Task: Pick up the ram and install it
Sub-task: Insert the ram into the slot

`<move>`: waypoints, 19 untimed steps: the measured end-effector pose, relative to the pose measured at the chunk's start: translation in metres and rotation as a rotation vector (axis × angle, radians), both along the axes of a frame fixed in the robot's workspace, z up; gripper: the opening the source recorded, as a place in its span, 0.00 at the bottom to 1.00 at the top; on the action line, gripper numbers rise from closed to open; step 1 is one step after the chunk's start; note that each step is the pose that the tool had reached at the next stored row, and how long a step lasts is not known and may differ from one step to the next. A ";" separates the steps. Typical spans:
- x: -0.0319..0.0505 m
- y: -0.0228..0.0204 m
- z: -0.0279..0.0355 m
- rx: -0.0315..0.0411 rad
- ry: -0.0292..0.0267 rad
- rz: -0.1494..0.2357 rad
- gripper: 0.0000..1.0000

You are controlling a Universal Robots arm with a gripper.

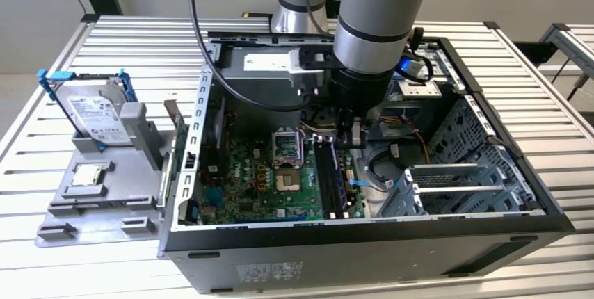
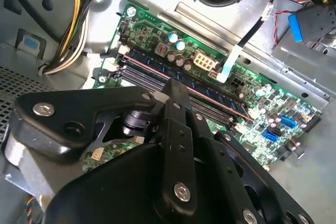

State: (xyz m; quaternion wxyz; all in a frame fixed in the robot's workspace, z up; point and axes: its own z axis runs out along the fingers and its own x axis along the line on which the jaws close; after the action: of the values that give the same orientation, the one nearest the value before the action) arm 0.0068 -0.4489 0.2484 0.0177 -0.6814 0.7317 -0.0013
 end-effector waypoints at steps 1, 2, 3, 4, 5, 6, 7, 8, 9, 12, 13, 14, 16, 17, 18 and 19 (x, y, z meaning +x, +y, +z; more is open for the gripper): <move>0.0000 0.0000 0.0000 -0.0001 0.0000 0.008 0.00; 0.0000 0.0000 0.0000 -0.0001 0.0000 0.019 0.00; 0.0000 0.0000 0.0001 -0.0001 0.0000 0.030 0.00; 0.0000 0.0000 0.0000 -0.0001 0.0000 0.040 0.00; 0.0000 0.0000 0.0000 0.0000 0.0000 0.051 0.00; 0.0000 0.0000 0.0000 -0.0001 0.0000 0.061 0.00; 0.0000 0.0000 0.0000 -0.0001 0.0000 0.071 0.00; 0.0000 0.0000 0.0000 0.0000 0.0000 0.081 0.00; 0.0000 0.0000 0.0000 -0.0001 0.0000 0.090 0.00; 0.0000 -0.0001 0.0000 -0.0007 0.0001 0.104 0.00; 0.0000 -0.0001 0.0000 -0.0012 0.0002 0.105 0.00; 0.0000 -0.0001 -0.0001 -0.0015 0.0001 0.107 0.00; 0.0000 -0.0001 -0.0004 -0.0016 0.0000 0.108 0.00; 0.0000 -0.0003 -0.0006 -0.0014 0.0000 0.108 0.00; 0.0000 -0.0006 -0.0007 -0.0017 0.0000 0.108 0.00; 0.0000 -0.0010 -0.0009 -0.0018 0.0001 0.108 0.00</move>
State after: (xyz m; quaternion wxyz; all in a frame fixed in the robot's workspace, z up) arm 0.0067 -0.4499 0.2475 0.0171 -0.7200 0.6937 -0.0009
